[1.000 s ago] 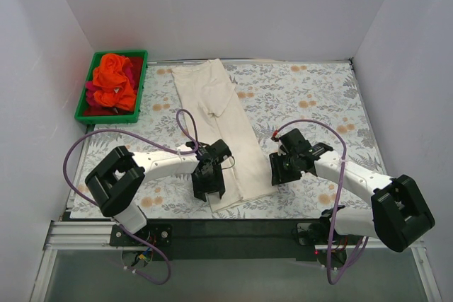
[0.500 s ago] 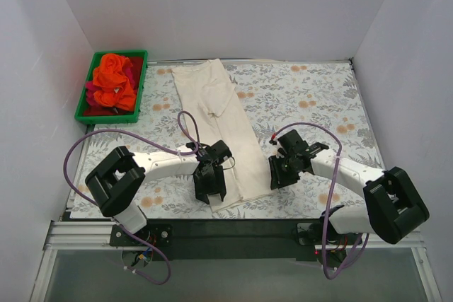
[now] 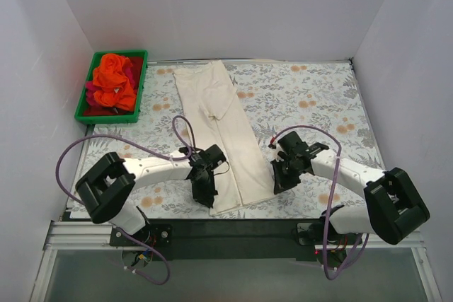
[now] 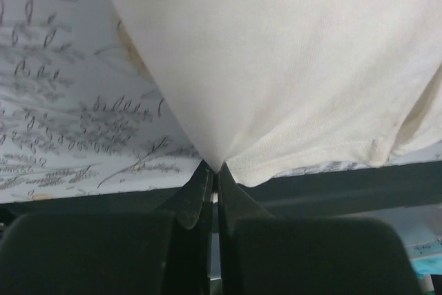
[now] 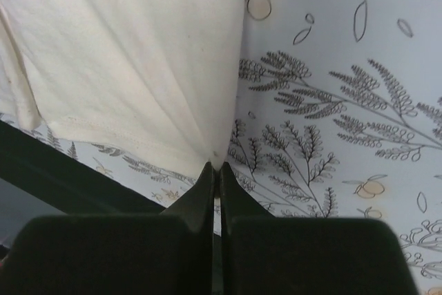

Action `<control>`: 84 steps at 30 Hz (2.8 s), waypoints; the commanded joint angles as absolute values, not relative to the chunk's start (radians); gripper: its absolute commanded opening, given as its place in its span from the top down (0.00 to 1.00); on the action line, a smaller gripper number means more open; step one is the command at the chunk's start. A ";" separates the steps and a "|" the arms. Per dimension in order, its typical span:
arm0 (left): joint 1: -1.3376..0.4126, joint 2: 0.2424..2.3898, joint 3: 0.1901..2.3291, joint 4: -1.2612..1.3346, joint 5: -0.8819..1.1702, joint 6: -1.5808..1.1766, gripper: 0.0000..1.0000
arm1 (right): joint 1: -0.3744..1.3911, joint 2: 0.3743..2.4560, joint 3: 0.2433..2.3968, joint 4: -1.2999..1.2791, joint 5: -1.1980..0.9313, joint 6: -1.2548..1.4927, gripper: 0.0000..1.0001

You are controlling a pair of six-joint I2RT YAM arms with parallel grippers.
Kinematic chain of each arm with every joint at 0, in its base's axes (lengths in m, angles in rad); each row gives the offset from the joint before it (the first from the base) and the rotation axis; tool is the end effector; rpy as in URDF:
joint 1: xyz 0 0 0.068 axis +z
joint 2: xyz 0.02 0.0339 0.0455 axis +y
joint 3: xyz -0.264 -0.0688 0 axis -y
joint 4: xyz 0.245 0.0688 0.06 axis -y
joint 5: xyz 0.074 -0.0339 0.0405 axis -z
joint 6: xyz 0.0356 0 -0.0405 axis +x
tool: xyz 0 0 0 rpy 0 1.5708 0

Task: Fold and stack the t-shirts
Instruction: Fold the tshirt

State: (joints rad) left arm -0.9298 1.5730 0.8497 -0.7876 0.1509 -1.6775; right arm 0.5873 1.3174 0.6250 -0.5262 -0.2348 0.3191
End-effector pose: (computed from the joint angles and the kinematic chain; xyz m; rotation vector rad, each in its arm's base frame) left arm 0.1455 -0.2040 0.1513 1.0923 -2.8030 0.1470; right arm 0.1770 0.1278 0.1569 -0.4450 2.8465 0.5298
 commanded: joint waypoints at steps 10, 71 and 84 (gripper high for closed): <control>-0.979 1.137 0.653 -0.896 0.261 -1.855 1.00 | 0.592 1.156 0.742 -0.819 -0.227 0.290 0.99; -0.351 1.556 0.979 -0.477 -0.046 -1.447 0.47 | 0.495 1.967 1.583 -0.555 -0.155 0.241 0.64; -0.675 1.413 0.939 -0.534 -0.181 -1.549 0.46 | 0.617 1.775 1.324 -0.353 -0.158 0.232 0.68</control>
State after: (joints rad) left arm -0.6128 1.3869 0.9581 -0.5137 -0.1574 -1.5082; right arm 0.5968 1.7569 1.3666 -0.4255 -0.1371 0.2321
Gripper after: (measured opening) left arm 0.588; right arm 0.328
